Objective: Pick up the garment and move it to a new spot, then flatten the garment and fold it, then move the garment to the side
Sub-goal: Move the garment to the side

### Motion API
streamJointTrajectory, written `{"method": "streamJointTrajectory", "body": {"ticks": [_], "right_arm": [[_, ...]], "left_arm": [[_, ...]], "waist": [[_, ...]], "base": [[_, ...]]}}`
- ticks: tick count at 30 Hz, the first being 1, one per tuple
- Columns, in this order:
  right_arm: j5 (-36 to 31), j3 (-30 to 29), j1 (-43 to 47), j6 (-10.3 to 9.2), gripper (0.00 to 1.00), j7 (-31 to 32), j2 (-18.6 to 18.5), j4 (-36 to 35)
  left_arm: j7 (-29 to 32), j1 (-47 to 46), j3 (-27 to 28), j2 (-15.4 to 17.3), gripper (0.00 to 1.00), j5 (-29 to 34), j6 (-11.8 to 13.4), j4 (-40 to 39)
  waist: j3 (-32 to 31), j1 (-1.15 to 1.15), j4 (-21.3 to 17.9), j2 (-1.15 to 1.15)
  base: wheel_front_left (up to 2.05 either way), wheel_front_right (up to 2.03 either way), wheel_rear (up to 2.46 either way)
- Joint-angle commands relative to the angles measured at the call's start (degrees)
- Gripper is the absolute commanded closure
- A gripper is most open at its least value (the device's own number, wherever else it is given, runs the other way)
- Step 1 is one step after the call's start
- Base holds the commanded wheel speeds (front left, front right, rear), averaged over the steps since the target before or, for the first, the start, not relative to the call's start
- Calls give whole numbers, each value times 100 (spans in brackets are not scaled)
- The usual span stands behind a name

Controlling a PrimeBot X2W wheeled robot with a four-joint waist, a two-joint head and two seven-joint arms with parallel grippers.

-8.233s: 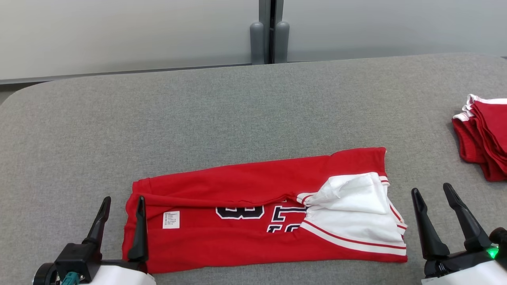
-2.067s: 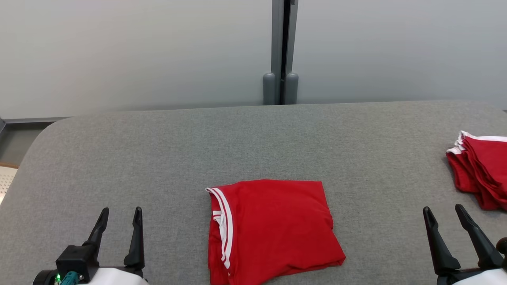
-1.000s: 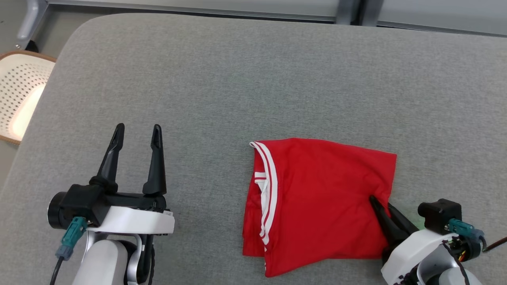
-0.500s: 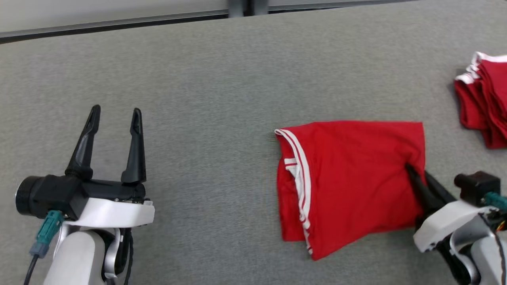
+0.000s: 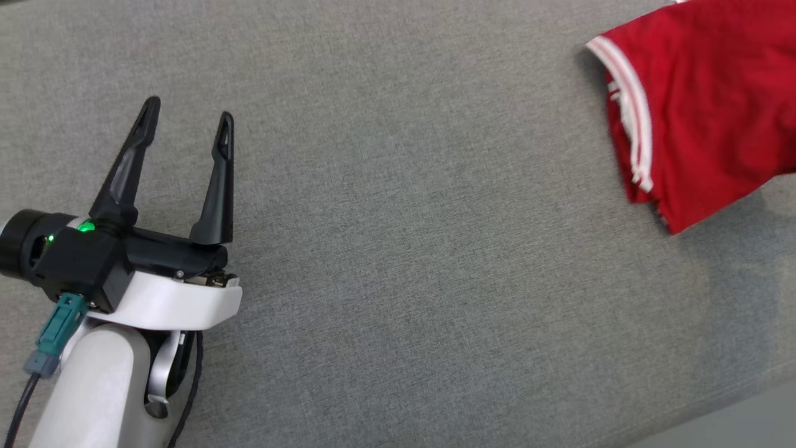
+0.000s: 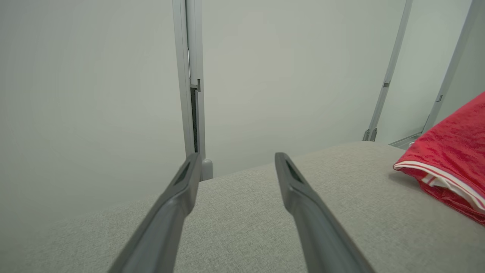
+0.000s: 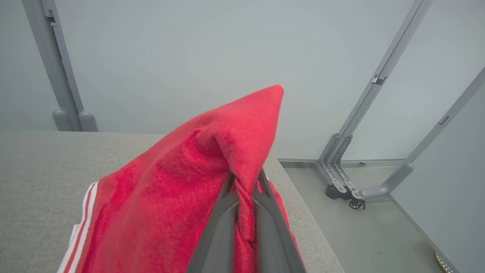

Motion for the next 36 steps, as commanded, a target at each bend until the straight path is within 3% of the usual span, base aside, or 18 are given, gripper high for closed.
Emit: {"method": "streamJointTrajectory", "body": {"ticks": [1,9,10,11,12,19,23,29,36], "right_arm": [[51,-124,-205,-12,100,-99,-96,141],[148,-723,-852,-12,100,-191,-410,1457],[191,-752,-914,-12,69,-186,-394,1631],[191,-756,-959,-12,53,-184,-385,1802],[193,-802,-1013,-12,0,-236,-392,1972],[246,-709,-1091,-12,0,-634,-230,2484],[352,-695,-842,-12,0,-826,-49,2368],[374,-795,-81,-12,0,-869,347,1446],[127,-822,1050,-12,0,-869,1072,54]], "left_arm": [[48,-146,-5,62,0,81,-33,-81],[186,-527,-129,195,0,194,-118,-476],[200,-565,-156,189,0,213,-122,-522],[221,-580,-179,188,0,228,-123,-555],[230,-577,-201,188,0,228,-127,-567],[273,-519,-315,175,0,233,-121,-600],[257,-386,-330,176,0,197,-91,-476],[196,-143,-324,191,0,101,-63,-211],[131,298,-185,161,0,-81,98,45]], "waist": [[392,0,16,0],[953,0,264,0],[961,0,285,0],[959,0,300,0],[952,0,311,0],[822,0,269,0],[613,0,193,0],[133,0,103,0],[-472,0,62,0]], "base": [[0,0,0],[0,0,0],[0,0,0],[0,0,0],[0,0,0],[0,0,0],[0,0,0],[0,0,0],[0,0,0]]}}
